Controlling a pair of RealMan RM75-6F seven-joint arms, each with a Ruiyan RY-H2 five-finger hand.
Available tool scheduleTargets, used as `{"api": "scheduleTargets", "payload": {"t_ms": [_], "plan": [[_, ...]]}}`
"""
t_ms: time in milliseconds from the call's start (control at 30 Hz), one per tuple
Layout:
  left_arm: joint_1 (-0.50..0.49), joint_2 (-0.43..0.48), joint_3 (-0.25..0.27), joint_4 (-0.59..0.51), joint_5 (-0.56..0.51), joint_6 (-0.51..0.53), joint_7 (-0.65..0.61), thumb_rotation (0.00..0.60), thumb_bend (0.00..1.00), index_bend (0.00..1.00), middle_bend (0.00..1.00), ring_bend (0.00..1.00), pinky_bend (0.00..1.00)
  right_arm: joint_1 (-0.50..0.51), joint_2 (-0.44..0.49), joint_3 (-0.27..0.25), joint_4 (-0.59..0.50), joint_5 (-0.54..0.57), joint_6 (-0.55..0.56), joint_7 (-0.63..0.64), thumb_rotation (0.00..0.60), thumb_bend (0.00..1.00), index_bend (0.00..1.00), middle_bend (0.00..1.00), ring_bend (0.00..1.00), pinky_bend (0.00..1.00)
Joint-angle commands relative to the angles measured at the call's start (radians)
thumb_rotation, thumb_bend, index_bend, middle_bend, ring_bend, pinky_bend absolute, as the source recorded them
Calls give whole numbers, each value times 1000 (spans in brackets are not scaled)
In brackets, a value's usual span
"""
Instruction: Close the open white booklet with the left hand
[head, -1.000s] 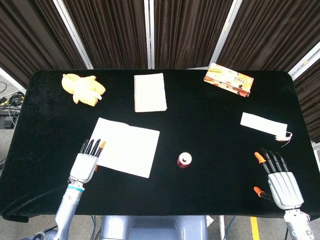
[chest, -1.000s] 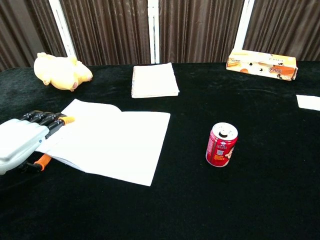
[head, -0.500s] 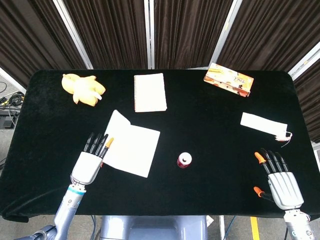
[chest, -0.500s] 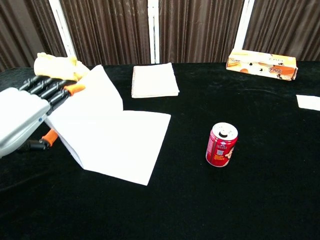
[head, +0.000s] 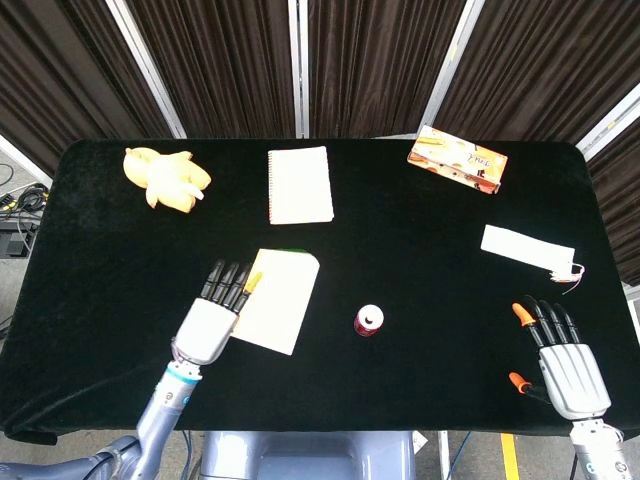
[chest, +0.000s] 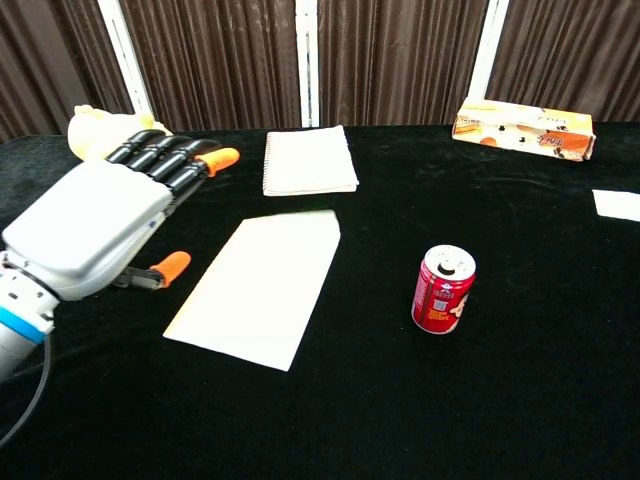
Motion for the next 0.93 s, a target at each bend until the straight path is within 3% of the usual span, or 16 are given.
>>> {"api": "scheduleTargets", "payload": {"t_ms": [33,300,667,933], "plan": [[-6,-11,1,0,5,-2,8,600,378,0,0,0,0,-1,2,0,-2,-3,4,1,600,31,0,0,0,0],[50,59,19,-68,-28,34,0,600,370,0,0,0,0,-3,7,2,-1,4,3,7,600,31,0,0,0,0],[234,327,57,-299,-164,145,-160,600,280,0,0,0,0,-2,-4,1,1,3,0,-16,600,31,0,0,0,0],[330,405,78,-305,-203,214,-286,600,243,0,0,0,0,0,-3,7,-7,6,0,-14,600,31,0,0,0,0]]}}
